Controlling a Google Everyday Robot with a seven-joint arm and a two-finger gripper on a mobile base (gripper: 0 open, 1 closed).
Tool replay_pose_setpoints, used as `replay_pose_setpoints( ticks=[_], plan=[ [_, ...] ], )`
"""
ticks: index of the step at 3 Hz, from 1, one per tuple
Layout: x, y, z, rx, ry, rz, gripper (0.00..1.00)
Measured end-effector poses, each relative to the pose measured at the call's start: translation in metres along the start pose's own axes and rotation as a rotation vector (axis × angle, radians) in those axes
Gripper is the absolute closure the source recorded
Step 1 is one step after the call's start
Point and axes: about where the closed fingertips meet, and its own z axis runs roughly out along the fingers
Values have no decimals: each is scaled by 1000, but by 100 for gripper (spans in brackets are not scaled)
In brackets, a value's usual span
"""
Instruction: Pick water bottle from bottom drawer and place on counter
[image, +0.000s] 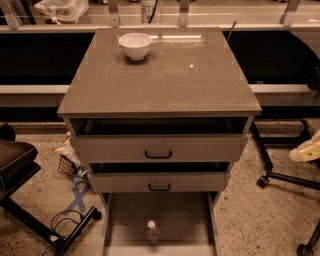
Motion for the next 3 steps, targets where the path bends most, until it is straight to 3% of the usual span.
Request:
replay_pose_setpoints(
  ticks=[1,2,3],
  plan=[
    [44,21,29,-48,-214,74,0],
    [85,43,49,-113,-376,31,0],
    [101,53,57,-161,-354,28,0]
  ],
)
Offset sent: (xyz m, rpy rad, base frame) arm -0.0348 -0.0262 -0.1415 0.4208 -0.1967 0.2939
